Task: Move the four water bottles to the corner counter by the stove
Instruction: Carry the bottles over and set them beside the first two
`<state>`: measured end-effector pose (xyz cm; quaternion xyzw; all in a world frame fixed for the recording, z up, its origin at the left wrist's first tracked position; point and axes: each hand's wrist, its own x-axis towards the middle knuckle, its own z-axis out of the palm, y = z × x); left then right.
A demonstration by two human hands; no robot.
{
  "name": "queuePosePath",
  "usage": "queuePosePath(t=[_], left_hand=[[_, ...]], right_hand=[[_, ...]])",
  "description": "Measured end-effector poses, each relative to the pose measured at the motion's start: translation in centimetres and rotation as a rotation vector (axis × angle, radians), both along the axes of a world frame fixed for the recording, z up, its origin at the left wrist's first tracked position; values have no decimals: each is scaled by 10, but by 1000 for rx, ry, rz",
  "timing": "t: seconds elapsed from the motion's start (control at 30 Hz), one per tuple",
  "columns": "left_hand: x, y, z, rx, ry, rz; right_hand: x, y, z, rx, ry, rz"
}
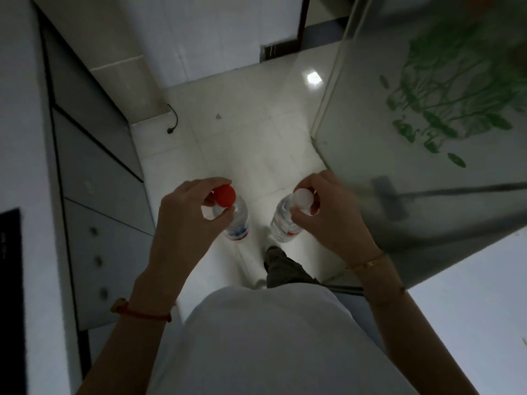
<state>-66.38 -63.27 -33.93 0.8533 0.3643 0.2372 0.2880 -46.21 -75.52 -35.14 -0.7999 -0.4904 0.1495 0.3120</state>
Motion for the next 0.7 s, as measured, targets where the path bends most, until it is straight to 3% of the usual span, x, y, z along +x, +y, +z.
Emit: queuePosePath(t=[0.7], left_hand=[[75,218,-3,33,-32,532]], right_hand=[[114,332,7,50,-9,521]])
